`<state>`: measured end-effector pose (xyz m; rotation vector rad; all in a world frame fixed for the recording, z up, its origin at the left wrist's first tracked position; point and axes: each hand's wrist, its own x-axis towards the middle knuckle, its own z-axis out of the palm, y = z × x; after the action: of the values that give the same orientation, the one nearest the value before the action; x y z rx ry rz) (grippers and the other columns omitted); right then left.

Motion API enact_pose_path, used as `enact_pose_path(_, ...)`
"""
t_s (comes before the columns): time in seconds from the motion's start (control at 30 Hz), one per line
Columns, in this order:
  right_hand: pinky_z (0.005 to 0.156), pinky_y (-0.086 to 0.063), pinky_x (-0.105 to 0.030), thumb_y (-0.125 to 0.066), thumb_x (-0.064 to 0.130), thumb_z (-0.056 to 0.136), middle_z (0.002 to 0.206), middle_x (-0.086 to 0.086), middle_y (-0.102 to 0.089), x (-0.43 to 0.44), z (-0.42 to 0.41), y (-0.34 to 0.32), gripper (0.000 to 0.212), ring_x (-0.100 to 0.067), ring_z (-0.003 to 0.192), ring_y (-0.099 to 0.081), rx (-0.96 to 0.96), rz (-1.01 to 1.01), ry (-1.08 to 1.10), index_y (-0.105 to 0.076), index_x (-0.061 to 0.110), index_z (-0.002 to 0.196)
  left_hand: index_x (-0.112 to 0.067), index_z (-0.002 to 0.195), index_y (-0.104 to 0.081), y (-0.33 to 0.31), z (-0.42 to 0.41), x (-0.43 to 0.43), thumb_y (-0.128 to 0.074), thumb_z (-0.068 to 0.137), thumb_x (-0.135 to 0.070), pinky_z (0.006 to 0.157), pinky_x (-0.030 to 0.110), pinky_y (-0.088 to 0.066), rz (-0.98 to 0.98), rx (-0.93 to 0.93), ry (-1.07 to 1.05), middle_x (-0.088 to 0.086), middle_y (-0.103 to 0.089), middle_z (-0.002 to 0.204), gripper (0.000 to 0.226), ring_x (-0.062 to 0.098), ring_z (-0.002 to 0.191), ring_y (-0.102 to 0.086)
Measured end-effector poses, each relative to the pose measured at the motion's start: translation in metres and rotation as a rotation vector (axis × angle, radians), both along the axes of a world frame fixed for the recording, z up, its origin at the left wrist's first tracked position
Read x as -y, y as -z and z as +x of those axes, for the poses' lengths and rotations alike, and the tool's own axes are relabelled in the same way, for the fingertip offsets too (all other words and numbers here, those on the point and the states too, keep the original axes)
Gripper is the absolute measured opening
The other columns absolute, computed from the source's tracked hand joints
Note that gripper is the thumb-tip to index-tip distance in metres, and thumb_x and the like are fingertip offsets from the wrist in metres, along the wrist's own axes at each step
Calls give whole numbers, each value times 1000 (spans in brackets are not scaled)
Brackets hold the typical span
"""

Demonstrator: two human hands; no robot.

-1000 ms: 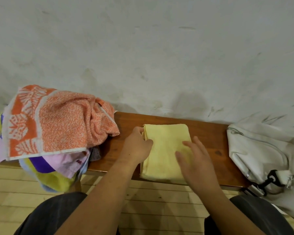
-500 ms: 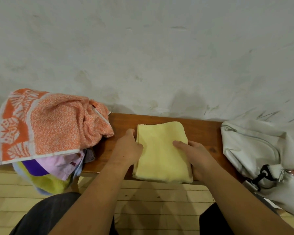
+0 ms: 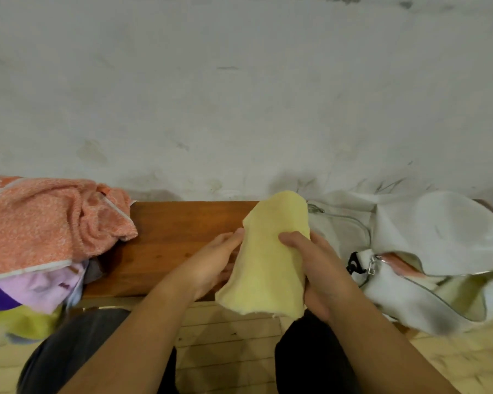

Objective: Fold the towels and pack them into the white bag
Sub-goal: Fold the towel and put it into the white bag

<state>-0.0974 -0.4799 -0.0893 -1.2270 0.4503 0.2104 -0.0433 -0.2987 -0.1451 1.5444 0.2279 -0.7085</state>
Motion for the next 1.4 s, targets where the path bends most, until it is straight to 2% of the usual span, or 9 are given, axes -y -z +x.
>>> enact_pose_path(0.13, 98, -53, -56, -75, 21, 84, 117, -13, -74, 42, -28, -14, 48, -36, 109, -71, -39, 215, 66, -63, 15, 129, -30, 137, -57, -20, -22, 39, -57, 96, -55, 103, 44, -51, -169, -9, -9, -3, -72, 123, 48, 18, 113, -69)
enact_pose_path(0.4, 94, -52, -57, -63, 20, 87, 116, -21, -73, 130, -86, -40, 42, -41, 103, -72, 10, 391, 237, -64, 8, 127, -29, 125, -66, -55, -71, 116, -61, 92, -46, 88, 33, -57, -342, -172, 98, -2, -73, 121, 38, 13, 113, -69)
enact_pose_path(0.5, 89, -52, -55, -60, 19, 90, 112, -22, -74, 156, -104, -49, 33, -41, 97, -73, 40, 423, 271, -67, 7, 120, -20, 138, -59, -61, -80, 142, -62, 93, -36, 98, 37, -54, -414, -183, 124, 7, -68, 130, 48, 22, 121, -65)
enact_pose_path(0.6, 88, -52, -53, -61, 15, 90, 110, -19, -75, 185, -121, -47, 29, -39, 94, -75, 38, 389, 316, -69, 9, 117, -29, 143, -51, -64, -86, 168, -68, 92, -20, 95, 43, -54, -413, -88, 67, 8, -72, 122, 54, 27, 112, -70)
enact_pose_path(0.7, 93, -51, -52, -60, 16, 89, 115, -18, -74, 213, -136, -33, 36, -39, 101, -73, -25, 305, 301, -68, 9, 123, -46, 135, -54, -67, -95, 190, -72, 91, -15, 90, 44, -59, -259, 43, 85, 9, -72, 119, 57, 25, 102, -73)
enact_pose_path(0.87, 91, -54, -51, -63, 29, 89, 114, -16, -75, 257, -142, -12, 39, -36, 98, -74, -199, 127, 257, -69, 11, 123, -59, 123, -58, -64, -110, 223, -70, 92, -11, 96, 41, -57, -122, 125, 199, -3, -68, 126, 58, 18, 109, -70)
enact_pose_path(1.1, 102, -52, -56, -79, 39, 80, 117, -21, -73, 288, -94, -3, 53, -39, 108, -71, -396, -97, -36, -72, 8, 122, -40, 127, -63, -59, -118, 246, -62, 93, -6, 96, 41, -57, -86, -57, 156, 1, -74, 115, 48, 21, 103, -73)
enact_pose_path(1.27, 103, -49, -57, -82, 35, 72, 125, -23, -69, 295, -57, 3, 61, -38, 112, -68, -451, -139, -149, -71, 8, 126, -30, 139, -54, -67, -105, 252, -59, 97, -5, 92, 41, -59, -158, -149, 100, 8, -71, 123, 50, 24, 105, -72)
enact_pose_path(1.4, 104, -49, -57, -72, 27, 85, 123, -13, -72, 307, -39, -10, 39, -38, 116, -66, -247, -79, -121, -72, 37, 123, -26, 135, -55, -75, -93, 264, -59, 96, -5, 86, 37, -60, -170, -180, 117, 9, -71, 120, 45, 24, 104, -72)
